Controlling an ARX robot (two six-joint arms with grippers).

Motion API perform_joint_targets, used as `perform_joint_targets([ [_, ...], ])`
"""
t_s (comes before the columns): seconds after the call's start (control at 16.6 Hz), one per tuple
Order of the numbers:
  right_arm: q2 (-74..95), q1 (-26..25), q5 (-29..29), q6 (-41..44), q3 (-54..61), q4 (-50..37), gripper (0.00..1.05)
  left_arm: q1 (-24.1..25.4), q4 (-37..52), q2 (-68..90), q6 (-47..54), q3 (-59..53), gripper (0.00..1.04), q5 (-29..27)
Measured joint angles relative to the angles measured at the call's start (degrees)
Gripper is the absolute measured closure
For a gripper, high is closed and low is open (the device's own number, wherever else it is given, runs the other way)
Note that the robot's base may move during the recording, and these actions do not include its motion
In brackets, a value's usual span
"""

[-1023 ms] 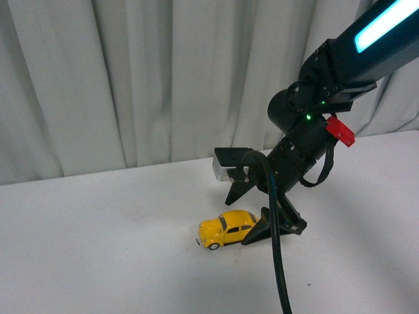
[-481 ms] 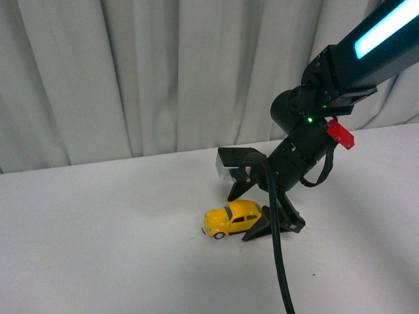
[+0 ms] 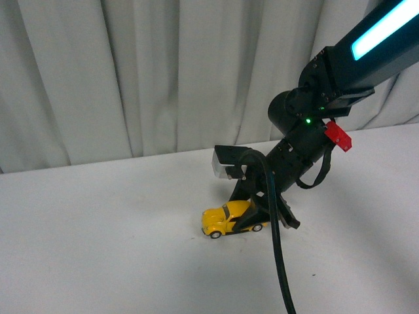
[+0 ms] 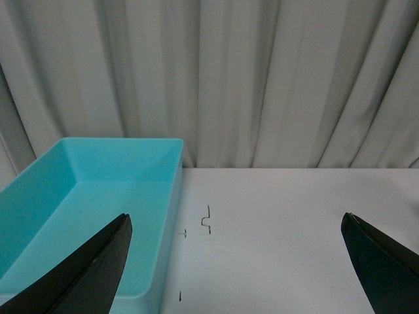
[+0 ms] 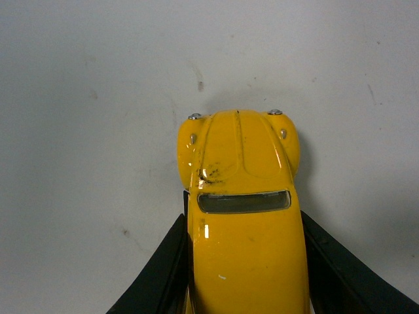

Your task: Wind up and store yellow beetle toy

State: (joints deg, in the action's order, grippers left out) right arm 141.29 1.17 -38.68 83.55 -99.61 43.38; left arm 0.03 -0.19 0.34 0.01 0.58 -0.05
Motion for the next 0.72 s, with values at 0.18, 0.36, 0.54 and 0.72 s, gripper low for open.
perform_joint_targets([
  [0.18,-0.46,-0.11,-0.15,0.7,1.46,-0.76,0.63,0.0,-0.02,0.0,0.0,0.0,0.07,0.0],
  [0.36,-1.46,-0.2,-0.22,2.56,3.65,-2.54,0.63,0.0,0.0,0.0,0.0,0.0,0.07,0.02],
  [0.54,-2.73,-1.77,-0.42,3.37,6.86,-4.35,0.63,0.0,-0.02,0.0,0.0,0.0,0.07,0.02],
  [0.72,-3.63,-4.02,-0.85,4.31,9.31,-5.05,0.63,0.0,-0.02,0.0,0.0,0.0,0.07,0.0],
])
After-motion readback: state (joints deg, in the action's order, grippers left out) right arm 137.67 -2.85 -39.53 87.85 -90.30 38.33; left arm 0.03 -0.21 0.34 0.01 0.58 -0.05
